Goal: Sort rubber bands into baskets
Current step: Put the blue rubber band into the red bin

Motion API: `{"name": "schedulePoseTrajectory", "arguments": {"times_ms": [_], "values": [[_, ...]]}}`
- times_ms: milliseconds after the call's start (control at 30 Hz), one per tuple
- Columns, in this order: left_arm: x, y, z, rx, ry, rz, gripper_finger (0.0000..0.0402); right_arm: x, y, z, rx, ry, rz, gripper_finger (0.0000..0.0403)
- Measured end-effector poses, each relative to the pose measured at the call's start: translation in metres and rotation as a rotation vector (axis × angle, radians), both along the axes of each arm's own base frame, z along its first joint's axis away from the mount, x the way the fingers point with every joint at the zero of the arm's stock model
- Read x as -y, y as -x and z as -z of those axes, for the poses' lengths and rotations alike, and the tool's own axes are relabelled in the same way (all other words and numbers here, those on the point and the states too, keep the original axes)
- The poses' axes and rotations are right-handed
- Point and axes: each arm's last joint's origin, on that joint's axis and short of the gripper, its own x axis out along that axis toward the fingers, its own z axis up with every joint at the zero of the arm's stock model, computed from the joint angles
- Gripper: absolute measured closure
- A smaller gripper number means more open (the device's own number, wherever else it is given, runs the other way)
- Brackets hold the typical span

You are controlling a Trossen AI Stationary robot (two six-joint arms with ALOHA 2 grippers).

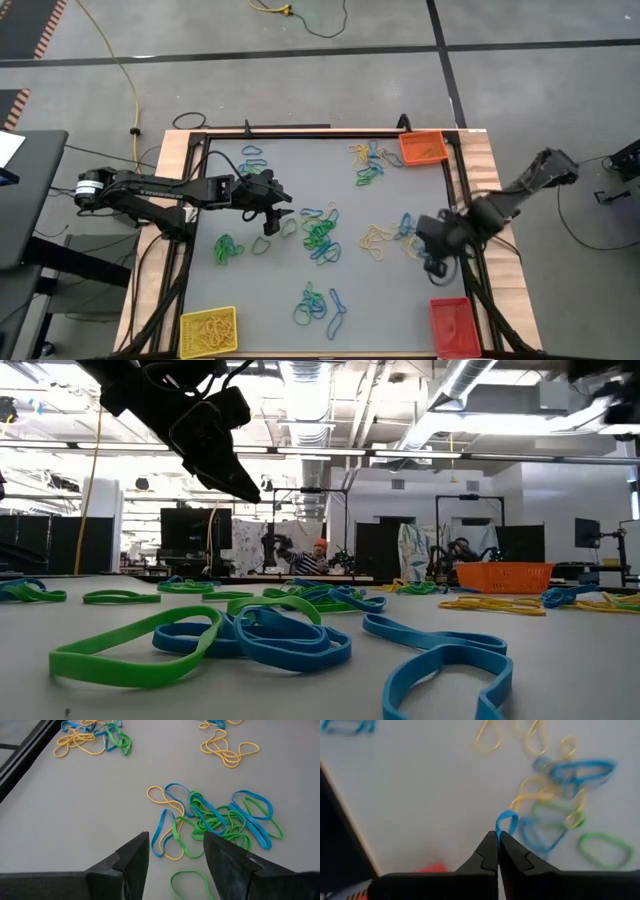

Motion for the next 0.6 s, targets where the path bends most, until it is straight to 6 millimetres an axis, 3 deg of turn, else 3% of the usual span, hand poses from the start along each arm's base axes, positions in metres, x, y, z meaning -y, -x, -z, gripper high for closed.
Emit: {"name": "schedulePoseTrajectory", "arguments": {"times_ms": [333, 600], "values": [[0.000, 0.000, 0.000, 0.000, 0.000, 0.000, 0.0223, -0.054, 0.040, 0.007, -0.035, -0.080, 0.126, 0.0373], [0.000, 0.000, 0.000, 0.000, 0.000, 0.000, 0.0223, -0.098, 0.053, 0.026, -0.049, -0.121, 0.182, 0.0373]]}}
